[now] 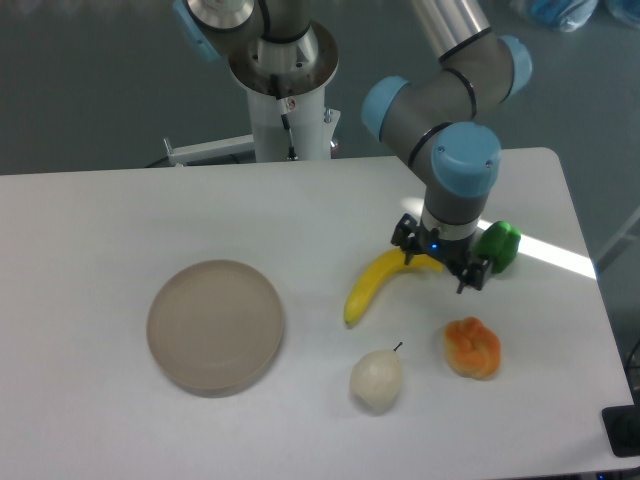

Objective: Pick up the banana from the table
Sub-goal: 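Lift the gripper and move it over the yellow banana, then lower the open gripper onto the banana and close on it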

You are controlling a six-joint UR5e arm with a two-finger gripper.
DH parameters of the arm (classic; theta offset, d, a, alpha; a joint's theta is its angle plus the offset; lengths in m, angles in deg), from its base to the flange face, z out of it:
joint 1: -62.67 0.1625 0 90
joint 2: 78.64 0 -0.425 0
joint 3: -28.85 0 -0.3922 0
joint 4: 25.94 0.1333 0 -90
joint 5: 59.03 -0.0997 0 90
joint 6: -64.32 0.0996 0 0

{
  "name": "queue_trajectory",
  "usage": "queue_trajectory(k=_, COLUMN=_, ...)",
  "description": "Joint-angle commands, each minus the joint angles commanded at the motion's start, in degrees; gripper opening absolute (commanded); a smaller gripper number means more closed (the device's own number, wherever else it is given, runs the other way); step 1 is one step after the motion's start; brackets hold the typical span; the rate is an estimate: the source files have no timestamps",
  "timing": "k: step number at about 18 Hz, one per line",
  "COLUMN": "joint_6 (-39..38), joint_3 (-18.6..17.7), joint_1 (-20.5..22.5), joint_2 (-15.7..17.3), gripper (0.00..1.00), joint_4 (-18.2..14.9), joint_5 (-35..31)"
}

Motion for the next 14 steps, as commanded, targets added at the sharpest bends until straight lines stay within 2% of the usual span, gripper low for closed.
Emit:
queue_trajectory(k=3, joint_6=0.09, joint_3=-2.55, joint_1=-0.97, joint_2=-0.18, gripper=1.00, joint_4=3.43, joint_5=-0.09)
queue_trajectory(k=6, joint_6=0.00, joint_3=-4.05, joint_1=-1.50, joint_2=0.44, gripper=1.00, joint_4=3.62, joint_5=-0.35)
queue_trajectory(k=9, joint_6=-0.61, joint_3=-7.29, joint_1=-2.29, joint_2=2.63, gripper=1.00, joint_4=3.70, joint_5=-0.70)
queue_trajectory(k=11, joint_6=-0.62, joint_3=-8.80, joint_1=-2.38, joint_2=2.99, gripper=1.00, joint_4=5.01, joint_5=-1.14)
queue_trajectory(k=14, joint_6=-0.53, joint_3=-10.03, joint_1=-2.73, joint_2=2.99, gripper=1.00, joint_4=5.28, joint_5=-2.37)
